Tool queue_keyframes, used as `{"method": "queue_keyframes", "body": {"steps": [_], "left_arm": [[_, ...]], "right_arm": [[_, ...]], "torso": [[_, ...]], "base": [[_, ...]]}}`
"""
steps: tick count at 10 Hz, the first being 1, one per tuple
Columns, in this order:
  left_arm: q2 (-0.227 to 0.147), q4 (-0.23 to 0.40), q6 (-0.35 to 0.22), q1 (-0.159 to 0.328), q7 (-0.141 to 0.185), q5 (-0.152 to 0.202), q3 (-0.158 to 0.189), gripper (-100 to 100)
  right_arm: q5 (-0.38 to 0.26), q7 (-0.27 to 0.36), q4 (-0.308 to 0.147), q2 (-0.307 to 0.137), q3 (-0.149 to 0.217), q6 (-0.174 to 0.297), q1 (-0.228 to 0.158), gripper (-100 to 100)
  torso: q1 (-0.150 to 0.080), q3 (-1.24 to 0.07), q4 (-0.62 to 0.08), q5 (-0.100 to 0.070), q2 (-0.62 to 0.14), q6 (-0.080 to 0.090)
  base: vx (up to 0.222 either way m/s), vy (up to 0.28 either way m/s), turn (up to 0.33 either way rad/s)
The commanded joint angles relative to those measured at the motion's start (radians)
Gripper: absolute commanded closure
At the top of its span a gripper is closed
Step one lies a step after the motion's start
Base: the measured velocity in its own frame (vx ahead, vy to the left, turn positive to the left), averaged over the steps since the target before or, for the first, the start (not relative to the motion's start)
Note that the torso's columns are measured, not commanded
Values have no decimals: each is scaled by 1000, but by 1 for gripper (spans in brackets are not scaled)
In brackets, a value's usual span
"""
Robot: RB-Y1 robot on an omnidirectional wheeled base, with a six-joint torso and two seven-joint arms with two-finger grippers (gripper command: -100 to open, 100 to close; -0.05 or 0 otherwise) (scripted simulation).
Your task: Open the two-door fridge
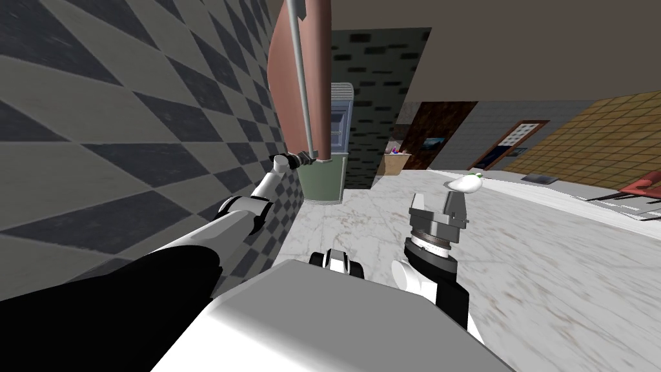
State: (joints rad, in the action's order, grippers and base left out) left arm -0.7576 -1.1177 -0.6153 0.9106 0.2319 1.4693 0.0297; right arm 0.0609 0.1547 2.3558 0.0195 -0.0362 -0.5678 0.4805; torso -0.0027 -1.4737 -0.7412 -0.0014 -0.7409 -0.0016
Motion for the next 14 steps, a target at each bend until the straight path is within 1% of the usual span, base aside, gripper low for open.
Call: {"method": "queue_keyframes", "body": {"steps": [1, 2, 3, 4, 5, 7, 8, 10, 11, 13, 14], "left_arm": [[7, -18, -22, -5, -12, 27, -5, 100], [11, -36, -40, -9, -21, 53, -8, 100], [11, -36, -40, -9, -21, 53, -8, 100], [16, -55, -59, -13, -31, 79, -11, 100], [16, -55, -59, -13, -31, 79, -11, 100], [24, -91, -96, -20, -50, 130, -18, 100], [24, -91, -96, -20, -50, 130, -18, 100], [33, -128, -133, -28, -69, 181, -24, 100], [33, -128, -133, -28, -69, 181, -24, 100], [42, -165, -170, -36, -87, 233, -30, 100], [10, -156, -182, -17, -58, 239, -37, -100]], "right_arm": [[0, 0, 0, 0, 0, 0, 0, 0], [0, 0, 0, 0, 0, 0, 0, 0], [0, 0, 0, 0, 0, 0, 0, 0], [0, 0, 0, 0, 0, 0, 0, 0], [0, 0, 0, 0, 0, 0, 0, 0], [0, 0, 0, 0, 0, 0, 0, 0], [0, 0, 0, 0, 0, 0, 0, 0], [0, 0, 0, 0, 0, 0, 0, 0], [0, 0, 0, 0, 0, 0, 0, 0], [0, 0, 0, 0, 0, 0, 0, 0], [0, 0, 0, 0, 0, 0, 0, 0]], "torso": [[-4, -2, 1, -1, 3, -1], [4, 0, 1, 1, 0, 0], [8, 3, 1, 3, -5, 1], [8, 1, 1, 3, -2, -1], [9, -2, 0, 3, 2, -2], [10, -4, 0, 3, 5, -4], [11, -2, -1, 3, 2, -3], [11, -3, -1, 3, 3, -4], [11, -2, -2, 3, 1, -3], [6, -3, 0, 2, 4, -3], [6, -2, 0, 2, 2, -1]], "base": [[-62, 178, 5], [-112, 274, -12], [-96, 255, -27], [-68, 285, -7], [-67, 240, -19], [-107, 274, 8], [-83, 271, -22], [-97, 316, 6], [-70, 278, -13], [-73, 269, 10], [-17, 29, 3]]}}
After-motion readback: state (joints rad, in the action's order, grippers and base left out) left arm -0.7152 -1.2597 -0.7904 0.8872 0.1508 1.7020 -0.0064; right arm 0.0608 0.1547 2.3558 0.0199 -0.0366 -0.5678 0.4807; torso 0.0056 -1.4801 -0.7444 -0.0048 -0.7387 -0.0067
